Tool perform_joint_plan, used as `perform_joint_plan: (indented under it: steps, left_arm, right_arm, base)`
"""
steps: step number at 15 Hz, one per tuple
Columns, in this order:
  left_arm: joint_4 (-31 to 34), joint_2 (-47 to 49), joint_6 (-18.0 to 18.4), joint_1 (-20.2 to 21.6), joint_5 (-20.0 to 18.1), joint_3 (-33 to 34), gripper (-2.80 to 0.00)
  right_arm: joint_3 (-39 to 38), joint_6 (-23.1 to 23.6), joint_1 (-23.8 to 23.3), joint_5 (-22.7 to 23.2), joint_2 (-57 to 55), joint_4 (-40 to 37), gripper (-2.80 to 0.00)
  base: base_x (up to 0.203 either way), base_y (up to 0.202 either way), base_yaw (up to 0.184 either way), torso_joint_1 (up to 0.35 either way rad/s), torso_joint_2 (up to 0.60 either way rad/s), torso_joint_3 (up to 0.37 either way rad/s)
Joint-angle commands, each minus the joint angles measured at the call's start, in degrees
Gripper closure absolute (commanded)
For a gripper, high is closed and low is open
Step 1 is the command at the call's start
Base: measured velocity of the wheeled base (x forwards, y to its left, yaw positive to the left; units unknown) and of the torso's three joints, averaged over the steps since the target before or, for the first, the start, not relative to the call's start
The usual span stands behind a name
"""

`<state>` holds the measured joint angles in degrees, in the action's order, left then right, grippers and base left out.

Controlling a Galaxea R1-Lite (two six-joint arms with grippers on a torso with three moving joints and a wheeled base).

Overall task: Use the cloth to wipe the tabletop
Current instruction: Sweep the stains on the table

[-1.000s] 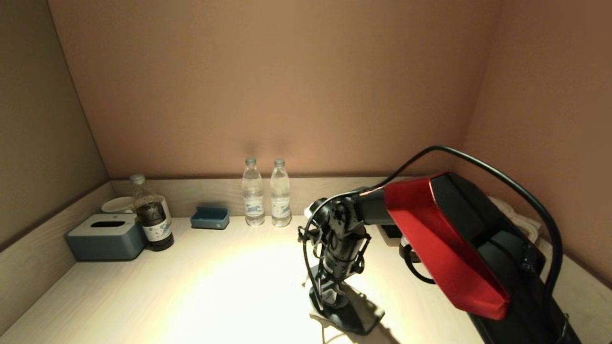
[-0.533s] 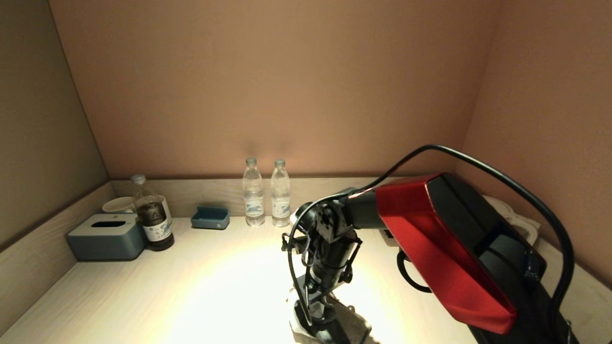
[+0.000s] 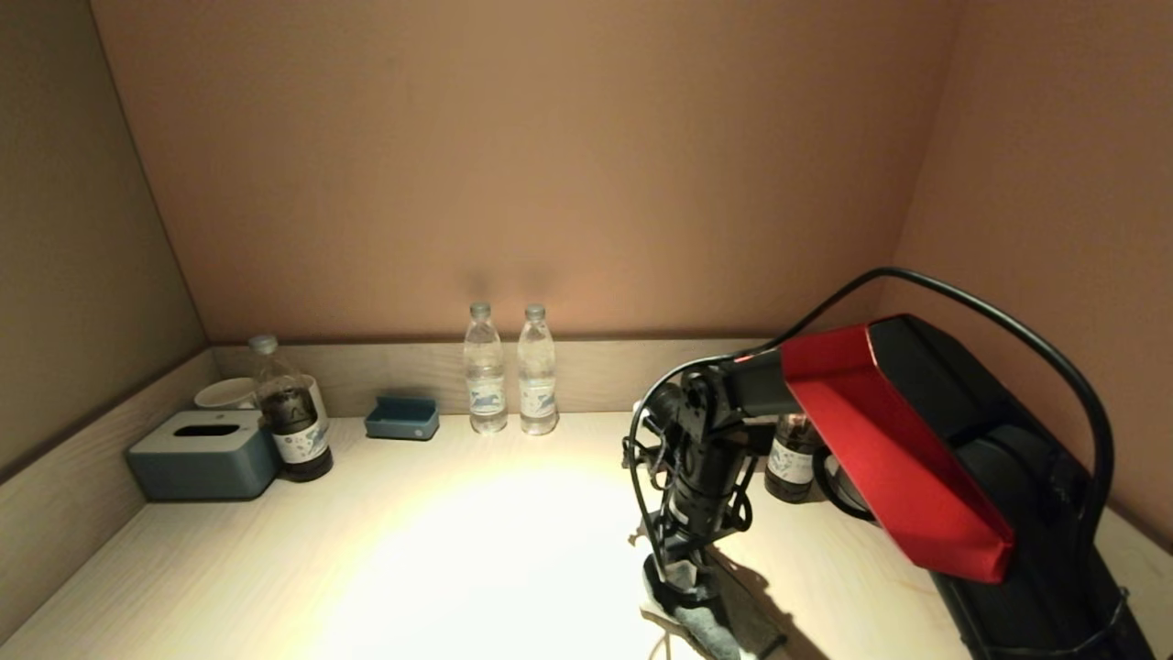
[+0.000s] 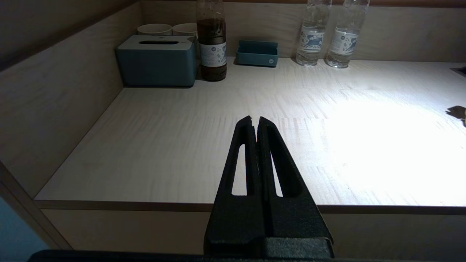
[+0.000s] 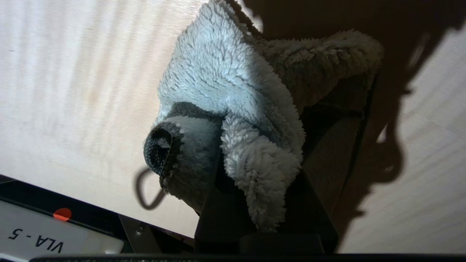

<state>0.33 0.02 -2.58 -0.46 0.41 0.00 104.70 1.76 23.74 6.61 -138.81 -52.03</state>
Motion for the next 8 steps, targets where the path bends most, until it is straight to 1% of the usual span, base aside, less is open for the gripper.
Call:
perform_joint_plan:
  steps: [1, 3, 5, 6, 8]
  left_arm:
    - [0.0, 0.0, -0.1, 0.0, 0.0, 0.0, 0.0]
    - [0.0, 0.0, -0.1, 0.0, 0.0, 0.0, 0.0]
    - [0.0, 0.0, -0.1, 0.0, 0.0, 0.0, 0.0]
    - [0.0, 0.0, -0.1, 0.0, 0.0, 0.0, 0.0]
    - [0.0, 0.0, -0.1, 0.0, 0.0, 0.0, 0.0]
  right_arm:
    - [-3.4, -0.1, -2.3, -4.7, 1.1, 0.1, 0.0]
    - [-5.4, -0.1, -3.6, -5.2, 2.4, 0.3, 0.0]
    - [-6.9, -0.1, -5.1, -7.1, 3.5, 0.3, 0.0]
    - [-8.1, -0.1, -6.1, -9.8, 4.1, 0.4, 0.0]
    - [-10.5, -0.1, -7.2, -13.3, 5.4, 1.5, 0.0]
  base:
    - [0.0, 0.0, 0.0, 0.0, 0.0, 0.0]
    - [0.0, 0.0, 0.0, 0.0, 0.0, 0.0]
    - [0.0, 0.0, 0.0, 0.0, 0.0, 0.0]
    - [0.0, 0.0, 0.0, 0.0, 0.0, 0.0]
    - [0.0, 0.0, 0.0, 0.0, 0.0, 0.0]
